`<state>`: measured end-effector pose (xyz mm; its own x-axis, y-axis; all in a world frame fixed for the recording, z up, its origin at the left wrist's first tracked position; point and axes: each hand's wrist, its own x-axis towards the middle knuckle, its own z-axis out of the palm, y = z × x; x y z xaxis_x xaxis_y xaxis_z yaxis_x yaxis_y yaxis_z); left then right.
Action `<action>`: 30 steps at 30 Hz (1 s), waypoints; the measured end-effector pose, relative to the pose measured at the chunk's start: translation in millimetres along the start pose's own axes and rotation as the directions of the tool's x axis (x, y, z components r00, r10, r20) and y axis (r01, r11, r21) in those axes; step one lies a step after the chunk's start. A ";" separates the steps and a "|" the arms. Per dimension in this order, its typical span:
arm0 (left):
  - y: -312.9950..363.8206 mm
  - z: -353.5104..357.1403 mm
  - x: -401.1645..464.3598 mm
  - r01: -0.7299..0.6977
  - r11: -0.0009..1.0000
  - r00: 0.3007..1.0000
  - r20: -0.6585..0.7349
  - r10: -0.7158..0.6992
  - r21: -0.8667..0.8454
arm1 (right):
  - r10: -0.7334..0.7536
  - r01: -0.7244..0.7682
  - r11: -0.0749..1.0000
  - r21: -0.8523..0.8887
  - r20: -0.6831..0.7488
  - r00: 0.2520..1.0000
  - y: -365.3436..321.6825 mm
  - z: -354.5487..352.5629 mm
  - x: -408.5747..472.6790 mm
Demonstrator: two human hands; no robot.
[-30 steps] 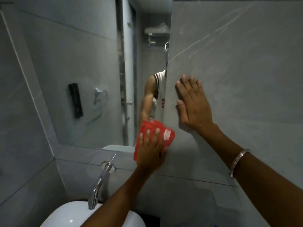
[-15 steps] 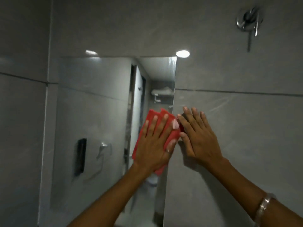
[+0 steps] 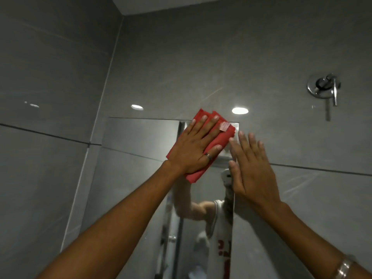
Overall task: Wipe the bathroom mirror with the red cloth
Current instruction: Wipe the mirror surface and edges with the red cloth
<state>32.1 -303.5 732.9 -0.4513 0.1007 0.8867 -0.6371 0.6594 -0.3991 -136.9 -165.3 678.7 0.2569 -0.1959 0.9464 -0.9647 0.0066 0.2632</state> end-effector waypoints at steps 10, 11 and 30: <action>-145.9 -24.2 -86.2 0.381 0.924 0.924 -0.025 -0.382 -0.036 | -0.101 0.101 0.995 0.006 0.060 0.993 -94.0 58.8 57.3; -160.2 -25.9 -96.0 0.428 0.902 0.901 -0.048 -0.431 -0.059 | -0.112 0.111 0.994 0.023 0.062 0.992 -101.8 64.2 61.9; -94.1 11.6 -240.8 0.870 0.404 0.392 -0.100 -0.914 -0.284 | -0.155 0.153 0.988 0.024 0.094 0.984 -138.4 108.4 -8.2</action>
<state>193.5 -398.4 554.3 0.4677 -0.4892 0.7362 -0.4725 0.5656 0.6759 -11.7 -270.9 614.2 0.3963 -0.2858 0.8725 -0.9152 -0.0473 0.4002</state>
